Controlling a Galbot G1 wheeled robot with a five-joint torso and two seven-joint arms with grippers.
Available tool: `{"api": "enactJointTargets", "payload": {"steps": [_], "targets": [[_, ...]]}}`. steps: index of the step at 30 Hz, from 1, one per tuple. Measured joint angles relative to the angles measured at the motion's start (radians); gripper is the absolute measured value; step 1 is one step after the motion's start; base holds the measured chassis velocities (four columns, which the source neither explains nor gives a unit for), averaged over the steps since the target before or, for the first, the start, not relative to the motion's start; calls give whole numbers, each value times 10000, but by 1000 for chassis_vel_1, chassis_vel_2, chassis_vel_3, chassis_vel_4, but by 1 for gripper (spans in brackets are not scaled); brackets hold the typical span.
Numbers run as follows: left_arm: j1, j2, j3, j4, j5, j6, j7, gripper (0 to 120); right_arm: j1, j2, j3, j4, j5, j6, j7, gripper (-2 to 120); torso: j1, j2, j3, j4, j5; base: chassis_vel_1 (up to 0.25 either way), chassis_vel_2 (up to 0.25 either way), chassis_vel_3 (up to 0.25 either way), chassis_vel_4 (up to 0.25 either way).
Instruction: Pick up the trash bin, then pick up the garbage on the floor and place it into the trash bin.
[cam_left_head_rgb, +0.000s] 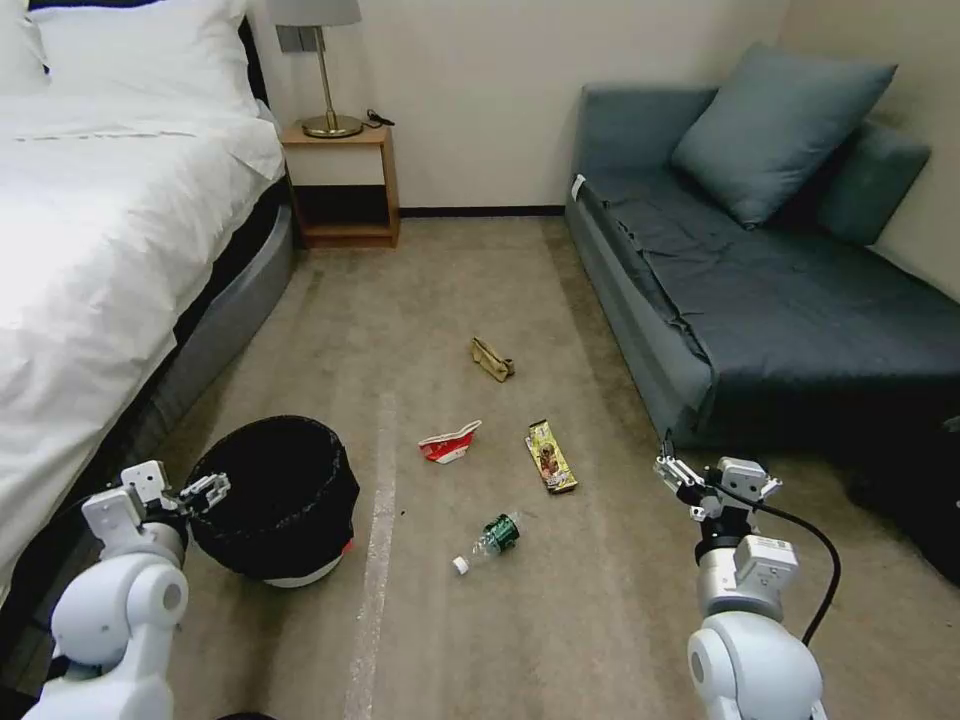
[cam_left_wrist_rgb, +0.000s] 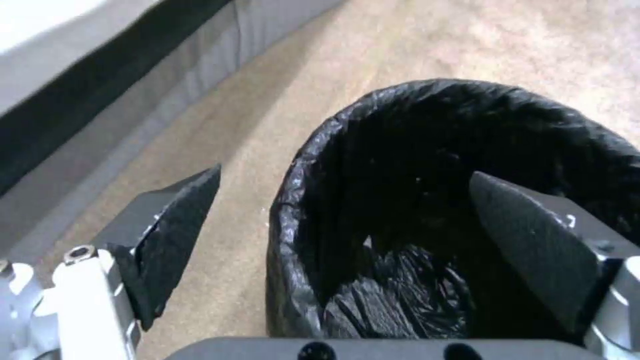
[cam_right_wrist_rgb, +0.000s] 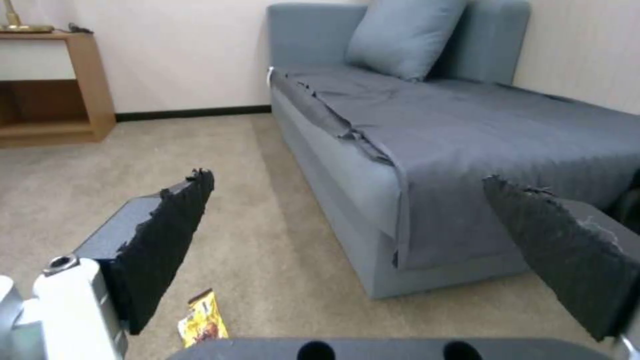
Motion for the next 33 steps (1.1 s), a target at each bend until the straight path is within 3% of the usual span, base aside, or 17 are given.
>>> {"api": "enactJointTargets", "payload": {"steps": [11, 24, 27, 33], "targets": [[-838, 372, 346, 1713, -955, 122, -528, 100, -6, 12, 77, -17, -8, 68, -2, 100, 0, 0, 0, 1, -1, 0, 0, 0, 0], [-1003, 479, 436, 2514, -1448, 93, -654, 98, 45, 57, 57, -97, -31, 105, -2, 100, 0, 0, -1, 0, 0, 0, 0, 0, 0], [-984, 475, 436, 2520, -1516, 87, -654, 93, 46, 48, 57, -103, -33, 126, -1, 100, 0, 0, -1, 0, 1, 0, 0, 0, 0], [-952, 439, 431, 2616, -1606, 81, -650, 69, 26, 24, 69, -104, -36, 182, 9, 100, 0, 0, -1, 0, 0, 0, 0, 0, 0]]}}
